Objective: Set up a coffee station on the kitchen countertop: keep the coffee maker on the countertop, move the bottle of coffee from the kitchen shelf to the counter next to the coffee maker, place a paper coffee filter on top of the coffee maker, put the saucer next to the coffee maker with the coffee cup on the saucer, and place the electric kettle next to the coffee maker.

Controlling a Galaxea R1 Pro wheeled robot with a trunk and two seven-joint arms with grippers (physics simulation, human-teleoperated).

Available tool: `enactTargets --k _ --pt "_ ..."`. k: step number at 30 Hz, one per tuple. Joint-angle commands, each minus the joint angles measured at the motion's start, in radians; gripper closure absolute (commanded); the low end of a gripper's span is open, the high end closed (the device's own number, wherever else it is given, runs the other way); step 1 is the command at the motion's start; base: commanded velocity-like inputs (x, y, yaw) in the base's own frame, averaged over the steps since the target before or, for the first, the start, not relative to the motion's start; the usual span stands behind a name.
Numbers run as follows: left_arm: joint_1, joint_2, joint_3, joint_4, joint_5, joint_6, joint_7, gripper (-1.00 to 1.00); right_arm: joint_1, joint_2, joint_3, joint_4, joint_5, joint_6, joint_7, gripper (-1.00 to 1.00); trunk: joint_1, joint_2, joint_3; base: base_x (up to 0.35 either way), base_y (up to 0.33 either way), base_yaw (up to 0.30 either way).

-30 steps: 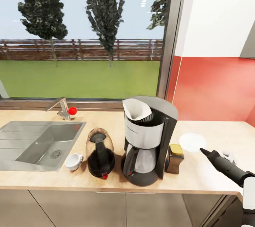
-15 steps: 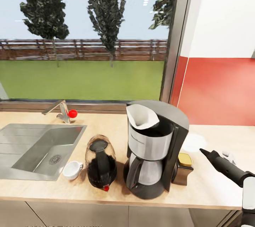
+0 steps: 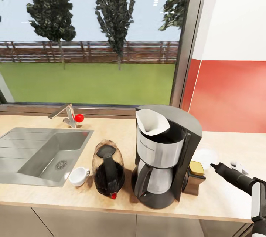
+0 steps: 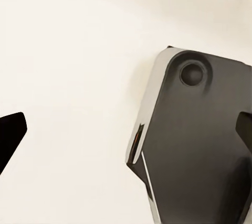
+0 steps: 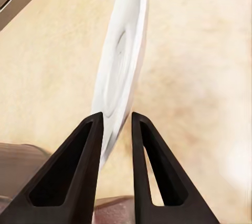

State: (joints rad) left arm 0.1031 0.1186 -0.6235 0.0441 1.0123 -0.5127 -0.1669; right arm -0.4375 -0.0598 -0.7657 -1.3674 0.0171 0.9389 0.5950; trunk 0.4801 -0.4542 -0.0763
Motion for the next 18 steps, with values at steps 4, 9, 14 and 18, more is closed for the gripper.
enactTargets --k 4,9,14,18 --pt "0.0 0.0 -0.004 0.002 0.011 -0.003 -0.008 -1.0 -0.001 0.0 -0.001 0.0 0.005 0.006 0.005 1.0 0.001 -0.002 -0.002 0.0 0.0 0.0" --pt "0.0 0.0 -0.004 0.002 0.011 -0.002 -0.008 -1.0 -0.001 0.0 0.0 0.001 0.006 0.006 0.005 1.0 0.001 -0.002 -0.002 0.0 0.0 0.0" --pt "0.0 0.0 -0.004 0.002 0.011 -0.001 -0.008 -1.0 -0.001 0.0 0.0 0.001 0.006 0.006 0.005 1.0 0.001 -0.002 -0.002 0.0 0.0 0.0" --pt "0.0 0.001 -0.004 0.002 0.011 -0.001 -0.008 -1.0 -0.001 0.001 0.003 0.001 0.006 0.006 0.005 1.0 0.001 -0.002 -0.002 0.0 0.0 0.0"
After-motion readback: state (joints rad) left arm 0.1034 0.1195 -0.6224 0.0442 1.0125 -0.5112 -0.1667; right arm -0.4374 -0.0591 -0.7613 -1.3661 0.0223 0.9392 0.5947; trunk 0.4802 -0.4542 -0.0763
